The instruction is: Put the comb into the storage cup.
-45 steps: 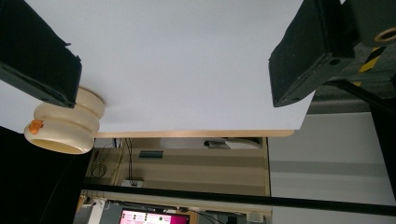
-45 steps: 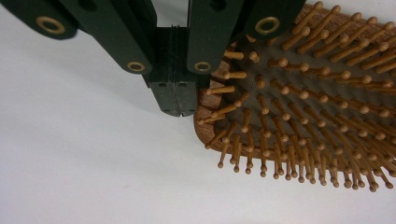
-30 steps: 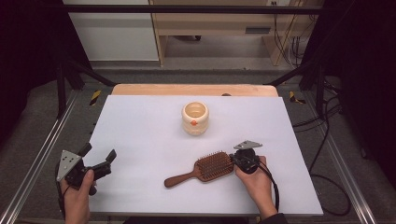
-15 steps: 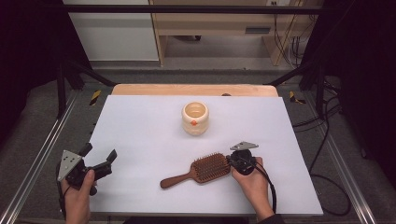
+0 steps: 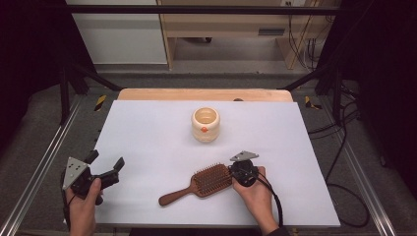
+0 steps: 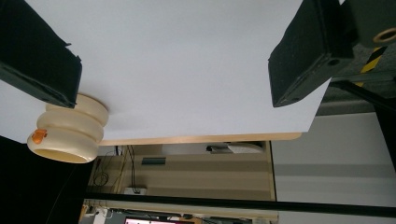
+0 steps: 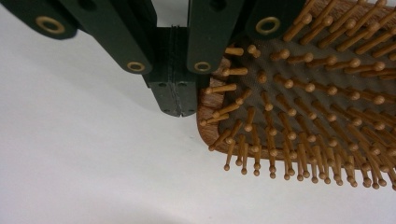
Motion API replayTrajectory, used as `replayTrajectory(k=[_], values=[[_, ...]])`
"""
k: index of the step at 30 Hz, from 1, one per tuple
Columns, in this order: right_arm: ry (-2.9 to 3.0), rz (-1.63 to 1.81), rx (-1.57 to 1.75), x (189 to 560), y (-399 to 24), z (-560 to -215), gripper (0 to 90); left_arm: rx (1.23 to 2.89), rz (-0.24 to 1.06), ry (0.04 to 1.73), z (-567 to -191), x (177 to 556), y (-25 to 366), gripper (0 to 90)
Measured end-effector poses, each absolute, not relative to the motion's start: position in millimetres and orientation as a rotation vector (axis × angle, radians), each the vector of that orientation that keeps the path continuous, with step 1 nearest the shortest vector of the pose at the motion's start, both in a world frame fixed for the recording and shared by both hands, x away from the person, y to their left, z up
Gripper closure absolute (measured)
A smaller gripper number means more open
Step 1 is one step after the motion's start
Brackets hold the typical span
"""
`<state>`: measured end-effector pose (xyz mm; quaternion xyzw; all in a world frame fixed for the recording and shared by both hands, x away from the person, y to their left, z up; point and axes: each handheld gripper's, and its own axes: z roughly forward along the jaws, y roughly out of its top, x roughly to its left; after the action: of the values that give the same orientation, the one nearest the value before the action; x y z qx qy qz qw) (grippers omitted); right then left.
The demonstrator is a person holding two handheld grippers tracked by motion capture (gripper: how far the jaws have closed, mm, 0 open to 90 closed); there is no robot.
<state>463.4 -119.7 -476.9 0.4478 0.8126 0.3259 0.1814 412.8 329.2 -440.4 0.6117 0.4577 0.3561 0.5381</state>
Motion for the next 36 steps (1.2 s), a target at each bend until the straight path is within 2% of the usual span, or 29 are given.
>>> replayTrajectory(k=[12,18,22,24,25,28,29,30,32,33,34,36], values=[[2.306,0.935,1.195,456.7,-97.0,-478.5,90.0,1.471,0.840,1.087,-439.7,411.1,324.7,2.8],[2.245,0.982,1.210,459.3,-115.2,-472.7,90.0,1.529,0.797,1.054,-438.4,408.8,313.5,3.1],[2.176,1.079,1.194,456.0,-134.1,-462.8,85.9,1.597,0.768,0.995,-433.5,408.9,300.7,2.9],[2.142,1.116,1.187,452.3,-142.5,-458.3,79.4,1.632,0.757,0.974,-429.7,405.6,294.2,2.8],[2.127,1.136,1.174,450.3,-145.9,-456.1,72.4,1.648,0.742,0.966,-428.4,404.3,290.8,2.6],[2.082,1.170,1.146,443.5,-156.9,-447.2,58.9,1.714,0.702,0.938,-426.2,402.1,279.5,2.5],[2.058,1.206,1.147,437.9,-166.6,-443.2,45.3,1.732,0.681,0.932,-425.3,401.2,275.5,2.6],[2.058,1.206,1.147,437.9,-166.6,-443.2,45.3,1.750,0.665,0.921,-424.3,400.2,271.5,2.5],[2.050,1.215,1.152,432.1,-176.9,-442.1,32.8,1.798,0.636,0.906,-422.3,399.0,262.6,2.5],[2.027,1.209,1.120,427.0,-187.4,-442.0,22.6,1.821,0.623,0.895,-421.6,398.7,257.5,2.6],[2.027,1.209,1.120,427.0,-187.4,-442.0,22.6,1.846,0.612,0.882,-420.7,398.5,252.6,2.6],[1.989,1.218,1.113,423.9,-197.9,-441.4,14.0,1.886,0.603,0.862,-418.3,397.1,242.6,2.9]])
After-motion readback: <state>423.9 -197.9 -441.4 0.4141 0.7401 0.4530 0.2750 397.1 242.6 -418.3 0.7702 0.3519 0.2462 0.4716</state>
